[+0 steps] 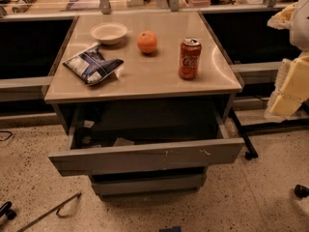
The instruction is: Close top drawer
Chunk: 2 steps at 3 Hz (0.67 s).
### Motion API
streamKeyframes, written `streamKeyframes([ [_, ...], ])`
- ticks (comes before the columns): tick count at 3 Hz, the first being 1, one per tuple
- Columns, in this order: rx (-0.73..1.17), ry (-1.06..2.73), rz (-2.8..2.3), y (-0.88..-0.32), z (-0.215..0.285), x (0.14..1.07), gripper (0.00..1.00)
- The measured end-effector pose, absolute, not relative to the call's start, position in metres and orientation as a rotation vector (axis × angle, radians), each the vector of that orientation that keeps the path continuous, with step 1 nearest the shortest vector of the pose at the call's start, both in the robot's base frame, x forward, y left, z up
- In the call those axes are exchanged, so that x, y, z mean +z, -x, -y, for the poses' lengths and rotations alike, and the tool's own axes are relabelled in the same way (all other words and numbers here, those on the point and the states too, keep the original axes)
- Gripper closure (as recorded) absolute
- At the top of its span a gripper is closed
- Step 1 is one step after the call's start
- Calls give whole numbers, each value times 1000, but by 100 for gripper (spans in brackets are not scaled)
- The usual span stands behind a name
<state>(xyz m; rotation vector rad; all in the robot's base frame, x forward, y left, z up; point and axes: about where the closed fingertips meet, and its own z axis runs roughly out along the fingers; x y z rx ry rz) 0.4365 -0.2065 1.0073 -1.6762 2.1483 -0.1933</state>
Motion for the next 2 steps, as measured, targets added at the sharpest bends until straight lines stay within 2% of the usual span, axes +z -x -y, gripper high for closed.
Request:
streamKeyframes([
  [1, -193, 1676, -2148, -437, 207, 1007, 0],
  [2, -193, 1676, -2148, -437, 207, 1007, 19],
])
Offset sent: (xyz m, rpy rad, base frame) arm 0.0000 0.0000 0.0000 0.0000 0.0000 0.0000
